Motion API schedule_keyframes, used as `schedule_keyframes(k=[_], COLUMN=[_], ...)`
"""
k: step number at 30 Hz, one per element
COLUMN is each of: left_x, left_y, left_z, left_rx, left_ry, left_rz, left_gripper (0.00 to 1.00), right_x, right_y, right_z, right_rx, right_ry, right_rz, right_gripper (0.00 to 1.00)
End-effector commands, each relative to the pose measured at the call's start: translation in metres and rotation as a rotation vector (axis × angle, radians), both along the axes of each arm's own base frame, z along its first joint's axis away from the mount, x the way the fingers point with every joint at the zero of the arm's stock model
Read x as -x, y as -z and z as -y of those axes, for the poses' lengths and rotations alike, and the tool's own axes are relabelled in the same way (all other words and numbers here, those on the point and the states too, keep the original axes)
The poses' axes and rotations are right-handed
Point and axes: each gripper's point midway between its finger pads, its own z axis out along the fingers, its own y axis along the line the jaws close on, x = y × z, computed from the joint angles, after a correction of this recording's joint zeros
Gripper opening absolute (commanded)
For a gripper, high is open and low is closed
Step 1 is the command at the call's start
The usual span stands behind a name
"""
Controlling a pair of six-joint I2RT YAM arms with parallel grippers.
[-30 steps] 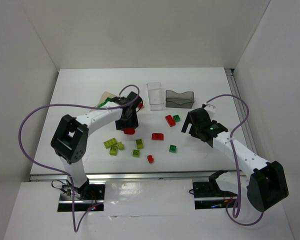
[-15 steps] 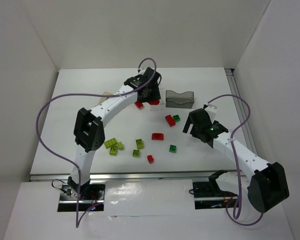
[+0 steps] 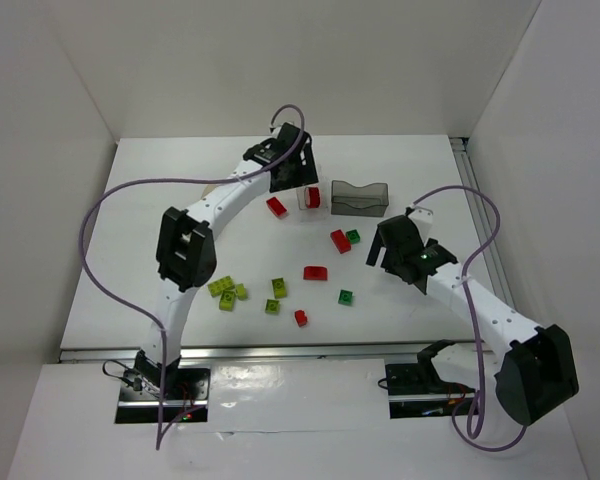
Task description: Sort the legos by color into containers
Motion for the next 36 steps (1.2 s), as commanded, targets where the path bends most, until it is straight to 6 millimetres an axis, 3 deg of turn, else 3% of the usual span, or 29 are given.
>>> schedule_keyframes(k=[1, 2, 5, 7, 8, 9, 10, 11, 12, 13, 14, 15, 16, 17, 18, 19, 20, 21, 22, 23, 24, 26, 30, 31, 32, 36], left_x=[0.021, 0.029, 0.047, 0.065, 0.07, 0.078, 0.088, 0.094, 0.101, 0.11, 0.121, 0.126, 0.138, 0.146, 0.157, 0.161, 0.167, 0.174, 0.18, 0.182, 0.184, 0.188, 0.19, 0.191, 0.194, 0.196], left_y=[-0.096, -0.09, -0.103, -0.108, -0.109, -0.098, -0.112, -0.11, -0.109, -0.095, -0.104, -0.102, -0.086, -0.093, -0.08, -0.078, -0.078, -0.087, -0.084, -0.087, -0.091, -0.098, -0.1, -0.099, -0.097, -0.087], left_z=[-0.01, -0.018, -0.046, -0.083, -0.097, -0.113, -0.128, -0.15, -0.163, -0.177, -0.195, -0.206, -0.217, -0.234, -0.243, -0.256, -0.261, -0.271, -0.28, -0.29, -0.297, -0.308, -0.32, -0.324, -0.324, -0.325], left_rx=[0.045, 0.025, -0.034, -0.066, -0.066, -0.087, -0.077, -0.088, -0.093, -0.108, -0.092, -0.086, -0.101, -0.091, -0.105, -0.105, -0.104, -0.109, -0.13, -0.133, -0.14, -0.158, -0.153, -0.156, -0.157, -0.145], left_ry=[0.049, 0.039, -0.013, -0.065, -0.103, -0.132, -0.165, -0.212, -0.251, -0.283, -0.325, -0.368, -0.391, -0.438, -0.467, -0.499, -0.512, -0.533, -0.544, -0.565, -0.571, -0.578, -0.587, -0.587, -0.587, -0.575], left_rz=[0.165, 0.149, 0.173, 0.155, 0.147, 0.114, 0.131, 0.114, 0.107, 0.077, 0.088, 0.085, 0.046, 0.066, 0.035, 0.033, 0.036, 0.067, 0.064, 0.078, 0.089, 0.106, 0.102, 0.097, 0.094, 0.063], left_gripper=[0.89, 0.87, 0.86, 0.86, 0.87, 0.87, 0.89, 0.91, 0.91, 0.92, 0.92, 0.93, 0.94, 0.94, 0.95, 0.95, 0.95, 0.93, 0.93, 0.93, 0.93, 0.93, 0.92, 0.92, 0.92, 0.92], right_x=[-0.014, -0.018, -0.033, -0.053, -0.059, -0.069, -0.087, -0.1, -0.109, -0.119, -0.142, -0.149, -0.156, -0.174, -0.185, -0.197, -0.204, -0.211, -0.214, -0.224, -0.227, -0.23, -0.239, -0.242, -0.241, -0.244], right_y=[-0.024, -0.024, -0.039, -0.064, -0.056, -0.063, -0.092, -0.077, -0.08, -0.081, -0.085, -0.079, -0.074, -0.099, -0.064, -0.082, -0.076, -0.051, -0.047, -0.062, -0.044, -0.039, -0.009, -0.011, 0.005, 0.03], right_z=[-0.02, -0.031, -0.069, -0.098, -0.115, -0.129, -0.148, -0.16, -0.179, -0.191, -0.214, -0.222, -0.235, -0.251, -0.254, -0.271, -0.279, -0.286, -0.295, -0.306, -0.311, -0.322, -0.327, -0.326, -0.323, -0.319], right_rx=[-0.023, -0.044, -0.054, -0.065, -0.024, -0.016, -0.021, 0.044, 0.039, 0.042, 0.041, 0.08, 0.072, 0.06, 0.111, 0.107, 0.104, 0.115, 0.096, 0.075, 0.075, 0.053, 0.07, 0.075, 0.09, 0.12], right_ry=[-0.091, -0.128, -0.255, -0.321, -0.386, -0.421, -0.45, -0.503, -0.56, -0.6, -0.639, -0.692, -0.736, -0.749, -0.745, -0.76, -0.778, -0.782, -0.815, -0.82, -0.829, -0.863, -0.864, -0.853, -0.848, -0.83], right_rz=[0.069, 0.08, 0.125, 0.196, 0.172, 0.197, 0.255, 0.216, 0.224, 0.225, 0.236, 0.213, 0.195, 0.249, 0.169, 0.219, 0.218, 0.184, 0.184, 0.227, 0.204, 0.211, 0.201, 0.213, 0.185, 0.151], right_gripper=[1.0, 1.0, 1.0, 1.0, 0.98, 0.98, 0.96, 0.96, 0.95, 0.94, 0.92, 0.92, 0.92, 0.92, 0.92, 0.92, 0.92, 0.92, 0.92, 0.92, 0.92, 0.94, 0.94, 0.94, 0.94, 0.94])
